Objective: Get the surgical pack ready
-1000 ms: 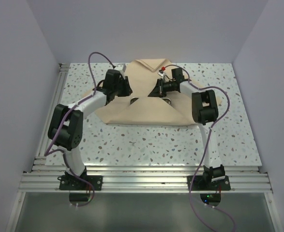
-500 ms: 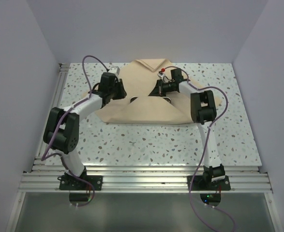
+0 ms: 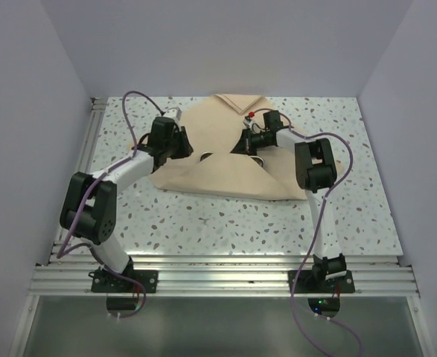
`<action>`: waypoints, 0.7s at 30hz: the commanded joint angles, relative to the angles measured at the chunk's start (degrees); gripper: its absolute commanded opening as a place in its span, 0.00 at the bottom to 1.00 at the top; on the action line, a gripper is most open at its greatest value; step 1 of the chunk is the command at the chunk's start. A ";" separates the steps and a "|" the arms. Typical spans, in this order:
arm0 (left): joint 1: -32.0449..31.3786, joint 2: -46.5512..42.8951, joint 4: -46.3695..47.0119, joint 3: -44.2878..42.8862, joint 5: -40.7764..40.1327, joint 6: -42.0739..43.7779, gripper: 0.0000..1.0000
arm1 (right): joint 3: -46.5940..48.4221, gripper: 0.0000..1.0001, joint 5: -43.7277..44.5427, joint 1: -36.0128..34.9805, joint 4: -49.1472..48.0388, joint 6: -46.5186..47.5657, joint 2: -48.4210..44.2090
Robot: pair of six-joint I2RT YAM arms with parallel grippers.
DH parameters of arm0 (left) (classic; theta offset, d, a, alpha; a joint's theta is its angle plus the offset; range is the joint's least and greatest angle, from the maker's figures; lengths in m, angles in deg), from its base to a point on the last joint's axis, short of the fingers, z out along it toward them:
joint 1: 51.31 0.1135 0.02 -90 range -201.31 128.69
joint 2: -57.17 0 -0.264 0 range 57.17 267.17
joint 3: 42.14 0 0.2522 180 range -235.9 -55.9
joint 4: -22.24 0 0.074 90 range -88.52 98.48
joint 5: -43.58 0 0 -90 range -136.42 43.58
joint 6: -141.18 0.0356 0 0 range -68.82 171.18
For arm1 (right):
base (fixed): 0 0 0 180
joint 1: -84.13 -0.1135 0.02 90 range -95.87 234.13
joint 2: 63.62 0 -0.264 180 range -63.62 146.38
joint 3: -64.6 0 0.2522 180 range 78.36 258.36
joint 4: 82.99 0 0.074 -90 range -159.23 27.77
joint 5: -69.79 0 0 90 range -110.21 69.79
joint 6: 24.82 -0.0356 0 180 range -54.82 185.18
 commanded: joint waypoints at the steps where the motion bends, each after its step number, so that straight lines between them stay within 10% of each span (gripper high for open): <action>1: -0.24 -0.98 2.73 0.48 1.67 -0.81 0.32 | -3.48 0.00 5.09 -1.60 3.10 3.41 -0.45; 21: -2.62 13.89 -1.31 -11.92 4.93 1.56 0.33 | -4.01 0.00 4.30 -1.59 3.01 3.58 -1.41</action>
